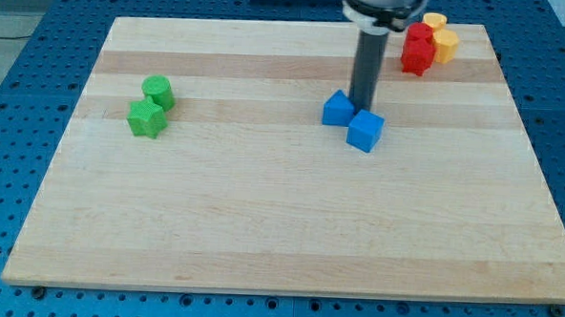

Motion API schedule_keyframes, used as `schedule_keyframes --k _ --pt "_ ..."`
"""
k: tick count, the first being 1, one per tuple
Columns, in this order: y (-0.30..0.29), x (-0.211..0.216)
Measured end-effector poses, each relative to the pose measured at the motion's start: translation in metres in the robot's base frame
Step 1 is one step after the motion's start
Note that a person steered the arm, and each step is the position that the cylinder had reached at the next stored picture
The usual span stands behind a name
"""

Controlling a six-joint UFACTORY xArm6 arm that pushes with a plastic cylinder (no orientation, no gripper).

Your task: Push the blue triangle close right to the green blocks

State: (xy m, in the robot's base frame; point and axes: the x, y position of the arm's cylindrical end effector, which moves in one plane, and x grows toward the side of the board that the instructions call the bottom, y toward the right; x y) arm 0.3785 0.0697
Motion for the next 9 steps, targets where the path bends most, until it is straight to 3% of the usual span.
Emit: schedule_keyframes --k 2,3,5,9 --pt "-0.036 0.044" --pt "-0.067 0.044" --pt "-0.105 0.023" --pt "-0.113 -0.006"
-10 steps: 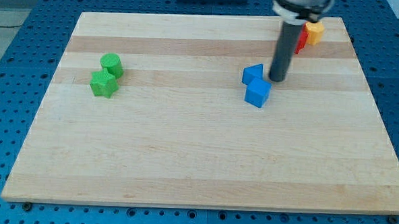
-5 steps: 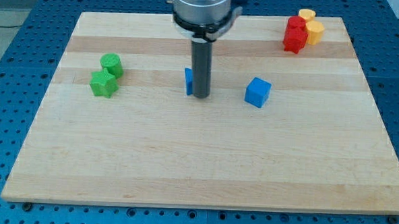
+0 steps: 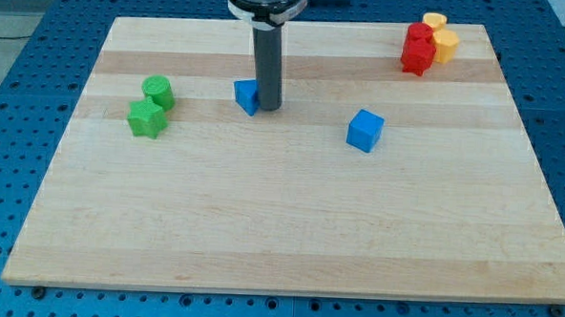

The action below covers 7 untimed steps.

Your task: Push the blue triangle close right to the green blocks

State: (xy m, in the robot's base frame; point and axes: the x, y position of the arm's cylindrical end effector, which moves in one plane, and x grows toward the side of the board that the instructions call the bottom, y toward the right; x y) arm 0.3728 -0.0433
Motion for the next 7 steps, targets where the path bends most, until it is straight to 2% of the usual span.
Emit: schedule_keyframes --k 2,5,7 --pt "-0.031 -0.005" --pt "-0.039 -0.031" --pt "-0.081 -0.038"
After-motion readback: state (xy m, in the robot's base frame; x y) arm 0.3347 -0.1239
